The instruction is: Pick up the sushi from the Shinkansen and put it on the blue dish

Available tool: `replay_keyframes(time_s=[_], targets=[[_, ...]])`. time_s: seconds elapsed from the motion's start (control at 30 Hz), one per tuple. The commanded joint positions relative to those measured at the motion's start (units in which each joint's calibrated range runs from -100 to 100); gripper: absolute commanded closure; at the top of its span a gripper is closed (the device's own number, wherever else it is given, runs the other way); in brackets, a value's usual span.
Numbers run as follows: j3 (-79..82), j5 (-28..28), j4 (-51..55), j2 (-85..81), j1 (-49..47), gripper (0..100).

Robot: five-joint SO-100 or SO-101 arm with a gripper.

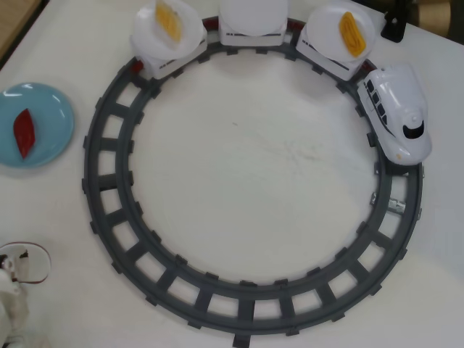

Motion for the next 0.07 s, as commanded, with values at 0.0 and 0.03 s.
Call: replay_keyframes(time_s=[0.0,0.03], targets=[[0.3,-0.3,0.3,-0.1,0.1,97],[0.3,-0.3,0.3,-0.1,0.1,97]])
